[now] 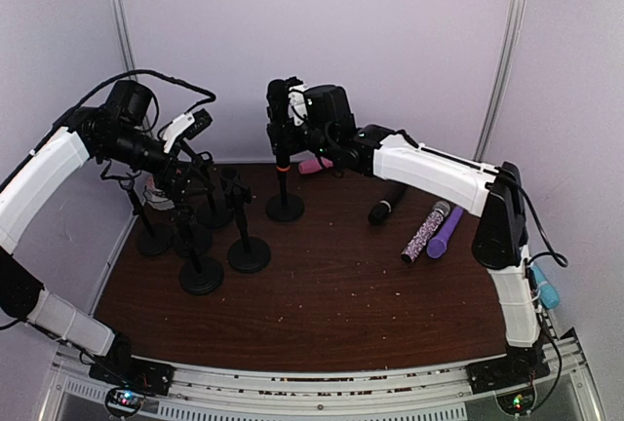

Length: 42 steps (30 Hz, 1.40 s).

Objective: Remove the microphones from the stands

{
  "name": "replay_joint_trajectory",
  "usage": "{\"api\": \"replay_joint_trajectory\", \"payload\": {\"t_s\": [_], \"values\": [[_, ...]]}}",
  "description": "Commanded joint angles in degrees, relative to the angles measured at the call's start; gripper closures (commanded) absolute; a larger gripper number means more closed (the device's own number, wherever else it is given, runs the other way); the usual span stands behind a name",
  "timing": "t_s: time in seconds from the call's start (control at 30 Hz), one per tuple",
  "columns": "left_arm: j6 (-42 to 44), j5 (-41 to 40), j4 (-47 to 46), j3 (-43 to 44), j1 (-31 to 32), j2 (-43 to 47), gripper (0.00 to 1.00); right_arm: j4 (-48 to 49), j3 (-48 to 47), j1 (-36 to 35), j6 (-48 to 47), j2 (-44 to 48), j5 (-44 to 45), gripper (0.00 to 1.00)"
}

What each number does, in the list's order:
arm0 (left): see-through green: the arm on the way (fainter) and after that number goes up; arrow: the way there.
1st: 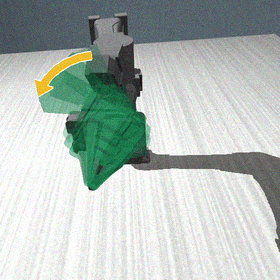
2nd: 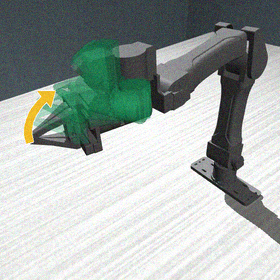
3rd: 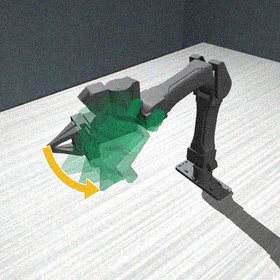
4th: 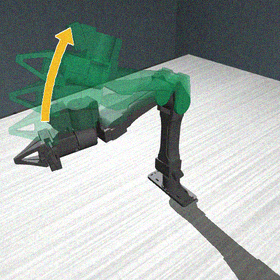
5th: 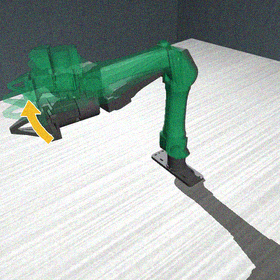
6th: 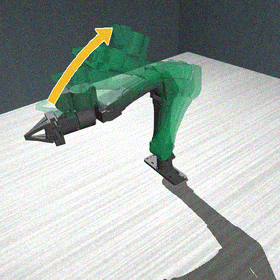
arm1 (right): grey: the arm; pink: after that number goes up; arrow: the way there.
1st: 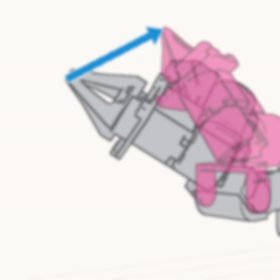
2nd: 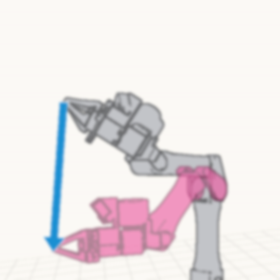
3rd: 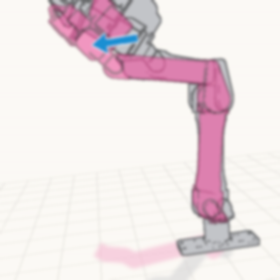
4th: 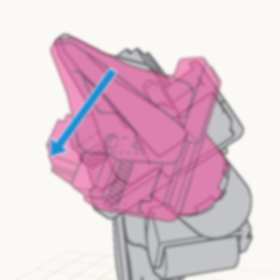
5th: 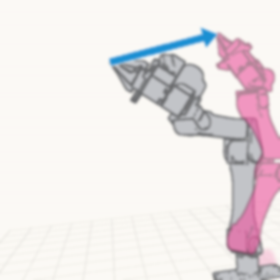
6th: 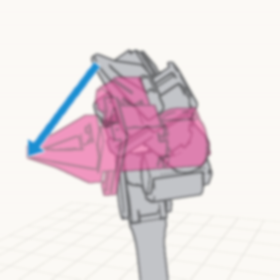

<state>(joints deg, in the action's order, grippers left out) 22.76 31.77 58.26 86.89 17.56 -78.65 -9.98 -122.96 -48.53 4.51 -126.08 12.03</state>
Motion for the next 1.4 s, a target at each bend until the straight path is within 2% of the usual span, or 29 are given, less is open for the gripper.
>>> {"api": "replay_joint_trajectory", "payload": {"t_s": [0.0, 0.17, 0.33, 0.47, 0.6, 0.73, 0.93, 1.23, 1.37], "values": [[0.17, 1.02, -2.19, -0.41, -0.48, 0.63, 0.02, 2.42, -3.69, -0.11, -0.71, -2.77, -1.08, 0.03], [0.16, 1.37, -2.21, -0.56, -0.45, 0.52, 0.02, 6.83, -3.43, -0.06, -0.64, -4.30, 1.89, 0.10], [0.50, 0.88, -2.19, -1.23, -0.47, 0.78, 0.02, 10.38, -3.61, -0.15, -0.97, -5.29, 2.02, 0.21], [0.52, 0.65, -2.62, -1.52, -0.49, 0.72, 0.02, 11.53, -2.66, -0.33, -1.49, -4.56, 0.91, 0.35], [0.27, 1.25, -2.61, -0.52, -0.46, -0.30, 0.02, 11.99, -0.05, -0.47, -2.04, -1.87, -0.78, 0.60], [-0.38, 2.80, -2.71, 0.64, -0.48, -1.73, 0.02, 13.76, 6.54, -0.54, -3.19, 3.27, -1.50, 0.73], [-2.22, 5.71, -2.71, 3.10, -0.51, -5.09, 0.02, 13.56, 14.47, -0.46, -4.57, 11.38, -5.31, 0.78], [-4.74, 9.80, -4.80, 6.85, 0.40, -9.68, 0.02, 7.38, 25.34, -0.40, -3.68, 23.60, -16.42, 0.80], [-4.81, 10.86, -4.86, 7.65, 0.97, -10.82, 0.02, 7.87, 33.09, -0.29, -3.20, 30.16, -21.27, 0.81]]}}
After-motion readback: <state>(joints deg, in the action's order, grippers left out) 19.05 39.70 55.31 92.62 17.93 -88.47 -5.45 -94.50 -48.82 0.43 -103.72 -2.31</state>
